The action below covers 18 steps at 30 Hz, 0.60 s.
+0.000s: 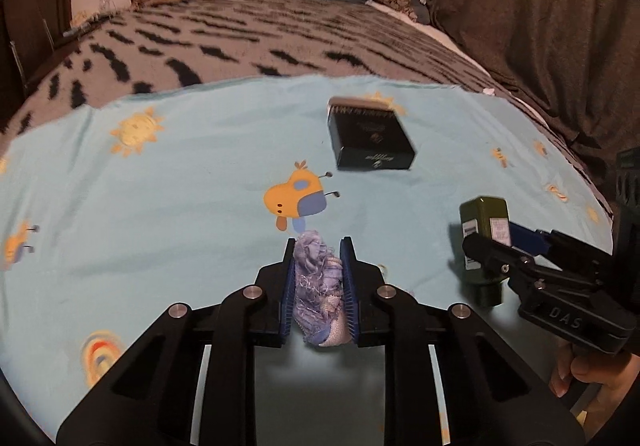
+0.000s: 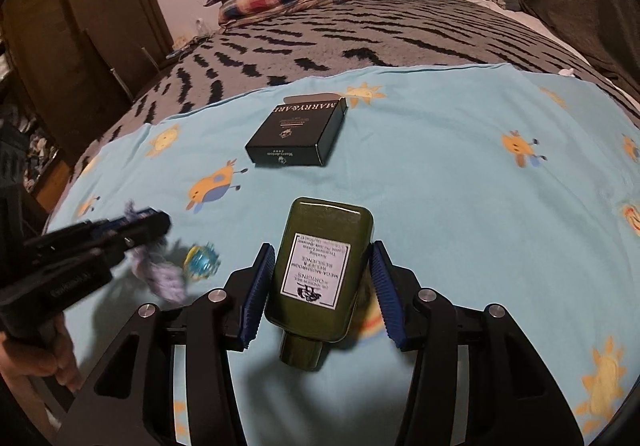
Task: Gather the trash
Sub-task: 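Grasp the blue yarn with the left tool while the right tool grasps the green bottle, then lower the yarn and green bottle into the floor bin and open both tools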
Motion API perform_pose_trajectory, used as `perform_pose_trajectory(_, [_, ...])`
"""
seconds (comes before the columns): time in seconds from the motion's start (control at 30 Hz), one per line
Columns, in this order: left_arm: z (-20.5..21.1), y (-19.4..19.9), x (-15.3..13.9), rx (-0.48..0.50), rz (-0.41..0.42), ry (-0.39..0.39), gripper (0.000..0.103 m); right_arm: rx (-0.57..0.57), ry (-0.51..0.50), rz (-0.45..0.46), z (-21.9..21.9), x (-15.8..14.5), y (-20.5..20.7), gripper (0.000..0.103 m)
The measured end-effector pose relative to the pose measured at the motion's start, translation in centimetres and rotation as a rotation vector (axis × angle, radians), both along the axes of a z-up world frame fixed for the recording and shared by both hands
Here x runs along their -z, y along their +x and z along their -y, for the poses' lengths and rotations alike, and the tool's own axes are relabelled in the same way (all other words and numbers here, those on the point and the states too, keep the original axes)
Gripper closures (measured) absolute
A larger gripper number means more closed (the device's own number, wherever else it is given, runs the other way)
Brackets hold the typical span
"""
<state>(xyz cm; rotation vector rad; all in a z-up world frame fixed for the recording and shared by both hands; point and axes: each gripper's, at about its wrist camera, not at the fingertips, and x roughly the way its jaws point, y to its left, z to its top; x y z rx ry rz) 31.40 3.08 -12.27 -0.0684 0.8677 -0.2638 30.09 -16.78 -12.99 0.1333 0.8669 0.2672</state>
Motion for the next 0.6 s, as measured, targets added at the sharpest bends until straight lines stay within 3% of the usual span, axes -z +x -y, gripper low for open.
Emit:
perform_pose_trajectory(0.27, [0.6, -7.9, -4.4, 0.007, 0.072, 0.031, 0.084, 0.008, -0.007, 0.052, 1.7, -3.0, -7.1, 0.055])
perform_pose_trajectory(0.6, [2.2, -19.6, -4.4, 0.057, 0.094, 0.017, 0.084, -0.003, -0.002, 0.094, 3.8, -4.6, -17.9, 0.055])
